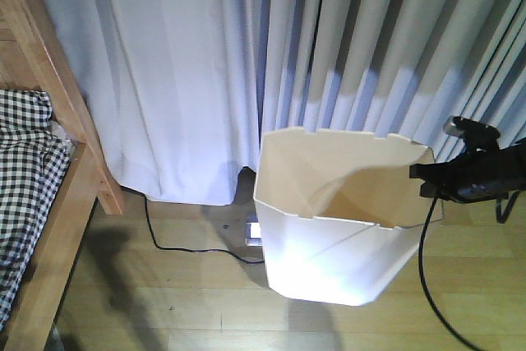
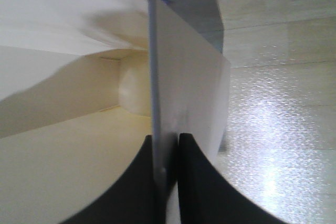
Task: Move trash bin to bedside with robot
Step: 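Lower the bin to the floor beside the bed with the right gripper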
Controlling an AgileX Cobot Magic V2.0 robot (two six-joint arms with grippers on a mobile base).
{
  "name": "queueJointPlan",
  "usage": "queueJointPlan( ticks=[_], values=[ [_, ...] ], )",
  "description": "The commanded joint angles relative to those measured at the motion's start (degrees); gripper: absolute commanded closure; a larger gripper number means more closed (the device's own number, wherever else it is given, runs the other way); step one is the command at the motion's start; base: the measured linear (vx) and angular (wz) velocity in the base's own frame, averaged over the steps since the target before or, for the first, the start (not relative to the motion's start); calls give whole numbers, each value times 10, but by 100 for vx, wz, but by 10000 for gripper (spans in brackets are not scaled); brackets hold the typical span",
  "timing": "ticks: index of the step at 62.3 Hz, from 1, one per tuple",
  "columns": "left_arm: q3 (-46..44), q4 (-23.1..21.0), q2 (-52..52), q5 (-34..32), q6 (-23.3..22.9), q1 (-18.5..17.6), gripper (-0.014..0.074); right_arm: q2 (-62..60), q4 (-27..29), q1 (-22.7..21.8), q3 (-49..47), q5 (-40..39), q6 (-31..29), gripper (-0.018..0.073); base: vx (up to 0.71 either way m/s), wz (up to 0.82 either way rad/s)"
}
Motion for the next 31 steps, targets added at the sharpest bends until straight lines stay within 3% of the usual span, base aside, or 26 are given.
queueJointPlan(
  ticks=[1, 31],
  values=[
    [16, -2, -6, -45, -5, -5, 602, 13, 19, -1, -43, 76, -8, 565, 0, 0],
    [16, -2, -6, -45, -5, -5, 602, 253, 16, -1, -211, 106, -7, 565, 0, 0]
  ],
)
